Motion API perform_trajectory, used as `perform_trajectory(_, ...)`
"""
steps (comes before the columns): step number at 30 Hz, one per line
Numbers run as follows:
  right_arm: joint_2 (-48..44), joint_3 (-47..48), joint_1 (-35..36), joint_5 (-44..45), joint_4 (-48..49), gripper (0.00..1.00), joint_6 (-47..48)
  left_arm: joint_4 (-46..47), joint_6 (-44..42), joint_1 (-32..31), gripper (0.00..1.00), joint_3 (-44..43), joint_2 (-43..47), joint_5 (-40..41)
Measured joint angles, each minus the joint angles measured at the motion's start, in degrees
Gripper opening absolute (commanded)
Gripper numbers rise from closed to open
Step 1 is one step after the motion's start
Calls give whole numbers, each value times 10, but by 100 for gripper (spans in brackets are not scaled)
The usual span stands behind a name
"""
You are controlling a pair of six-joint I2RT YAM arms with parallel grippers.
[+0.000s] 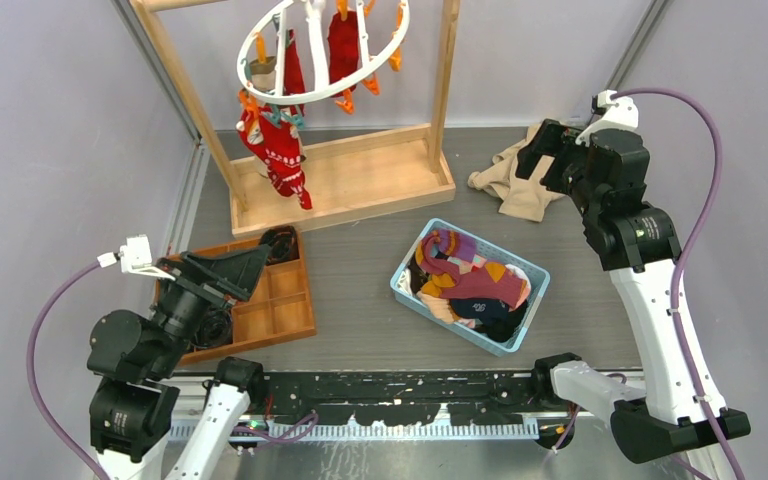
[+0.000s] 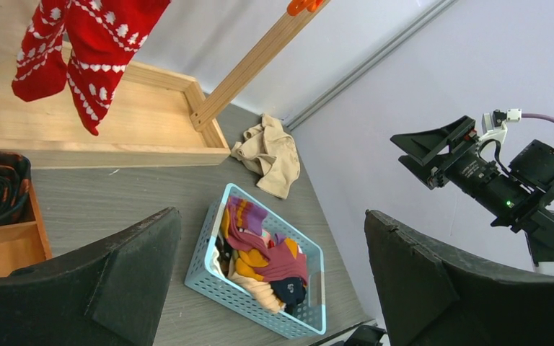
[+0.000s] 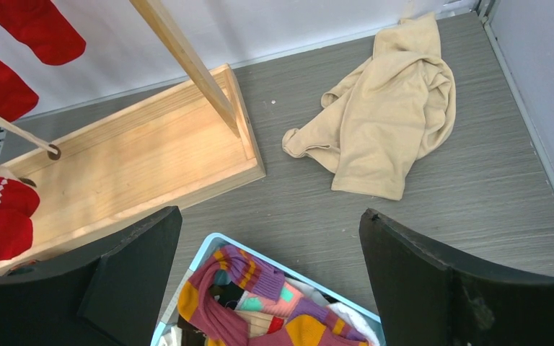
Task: Clip the socks to the hanger
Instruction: Reset both arms
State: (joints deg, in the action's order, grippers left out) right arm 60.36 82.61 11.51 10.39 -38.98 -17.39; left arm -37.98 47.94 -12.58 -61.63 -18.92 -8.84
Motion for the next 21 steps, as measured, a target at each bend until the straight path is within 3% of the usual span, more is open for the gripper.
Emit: perform_trajectory(21,20,0,0,0,8,100,1,-2,-3,0,98,21,28,3)
